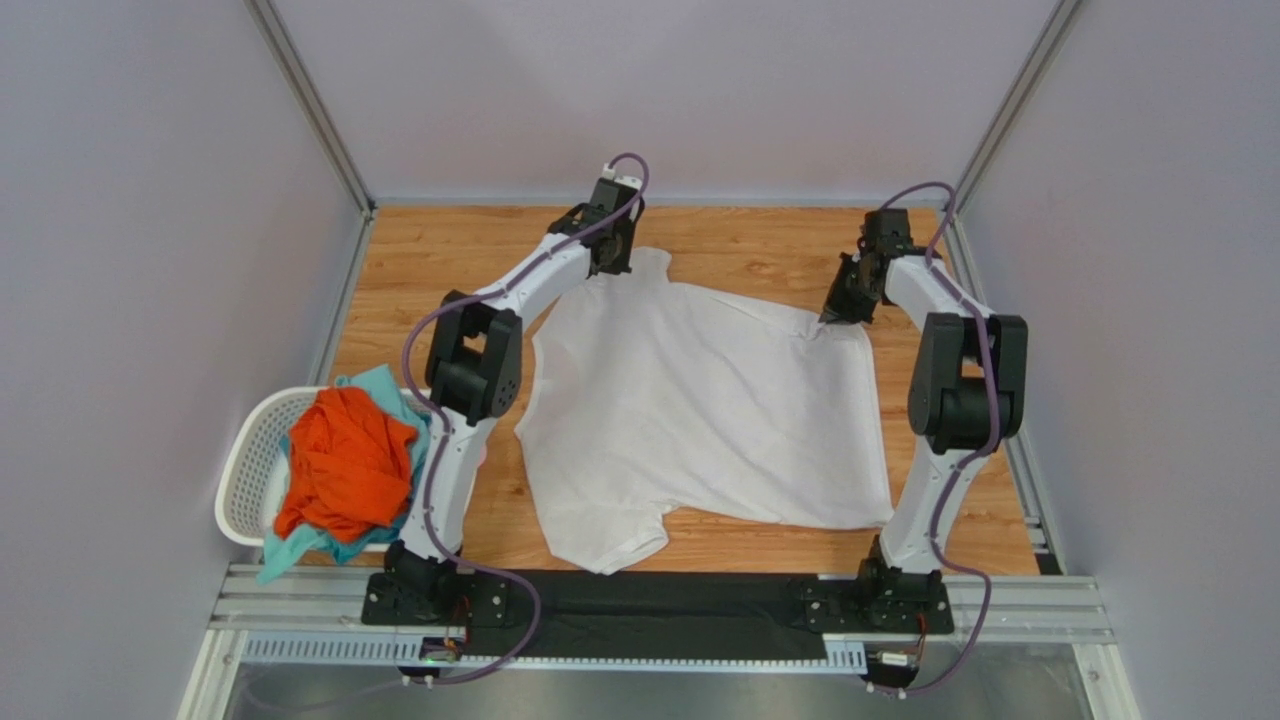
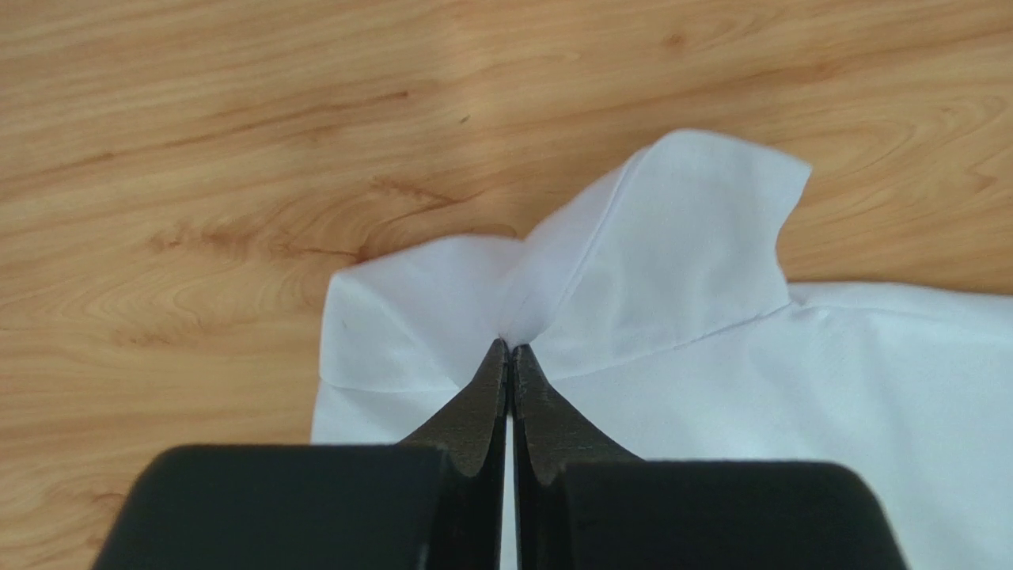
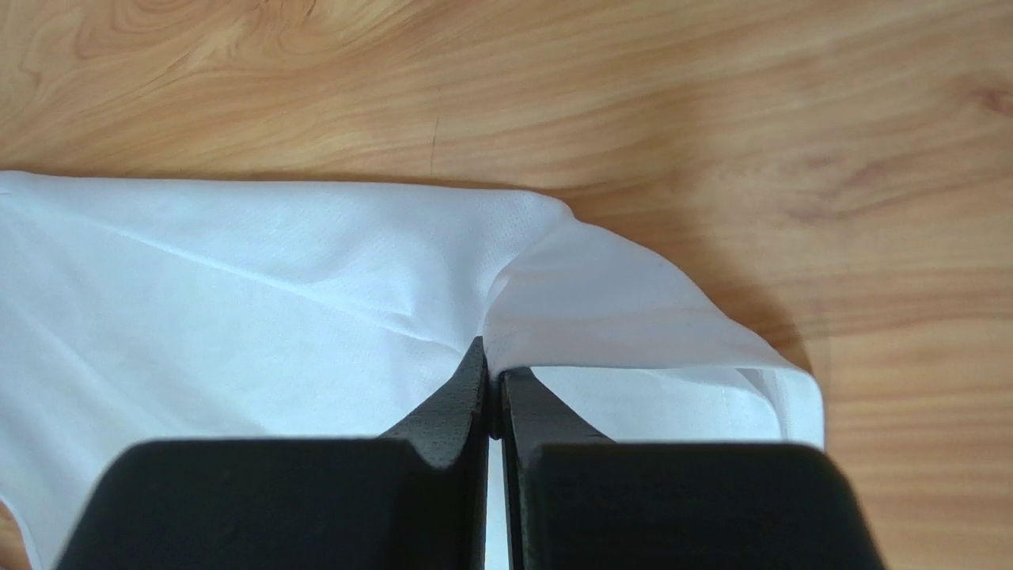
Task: Fold and stack the t-shirts
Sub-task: Flatten the tshirt out, then fold the tshirt
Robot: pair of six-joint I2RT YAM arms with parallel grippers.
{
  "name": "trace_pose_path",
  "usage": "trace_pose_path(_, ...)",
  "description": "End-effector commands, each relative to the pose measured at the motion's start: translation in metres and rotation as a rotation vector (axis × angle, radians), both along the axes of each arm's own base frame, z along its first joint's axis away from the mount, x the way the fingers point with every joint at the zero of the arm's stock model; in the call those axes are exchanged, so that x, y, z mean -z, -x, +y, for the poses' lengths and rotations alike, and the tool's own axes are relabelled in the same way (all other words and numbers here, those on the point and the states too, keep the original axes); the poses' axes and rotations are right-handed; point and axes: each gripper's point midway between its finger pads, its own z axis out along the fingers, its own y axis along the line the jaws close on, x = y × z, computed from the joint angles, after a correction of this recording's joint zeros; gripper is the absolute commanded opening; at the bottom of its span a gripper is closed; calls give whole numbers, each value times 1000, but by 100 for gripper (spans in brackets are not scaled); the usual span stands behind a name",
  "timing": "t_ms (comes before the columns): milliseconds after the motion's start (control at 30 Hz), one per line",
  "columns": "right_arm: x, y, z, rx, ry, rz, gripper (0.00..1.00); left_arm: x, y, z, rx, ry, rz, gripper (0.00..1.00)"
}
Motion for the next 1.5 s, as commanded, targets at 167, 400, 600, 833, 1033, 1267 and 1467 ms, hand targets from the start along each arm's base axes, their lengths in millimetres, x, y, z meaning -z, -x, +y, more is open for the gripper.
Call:
trace_pose_path(167, -22, -33, 4, -53, -24, -100, 0, -45, -11, 6, -25, 94, -93, 0)
trace_pose_path(400, -38, -12, 2, -24, -29, -78, 1, -64, 23, 11, -33, 162, -82, 0)
trace_pose_path(600, -57, 9, -4, 8, -49, -79, 1, -78, 66, 25, -67, 229, -73, 0)
trace_pose_path(833, -64, 29, -5, -20, -68, -51, 2, -79, 120, 38, -101, 303, -51, 0)
trace_pose_path(1033, -70, 36, -4, -27, -95, -44, 2, -75, 156, 48, -138, 319, -31, 0)
trace_pose_path(1267, -75, 43, -11, -12, -93, -33, 2, -64, 192, 52, -164, 334, 5, 0)
trace_pose_path(1467, -75, 47, -22, 5, -100, -14, 2, -57, 216, 64, -214, 352, 17, 0)
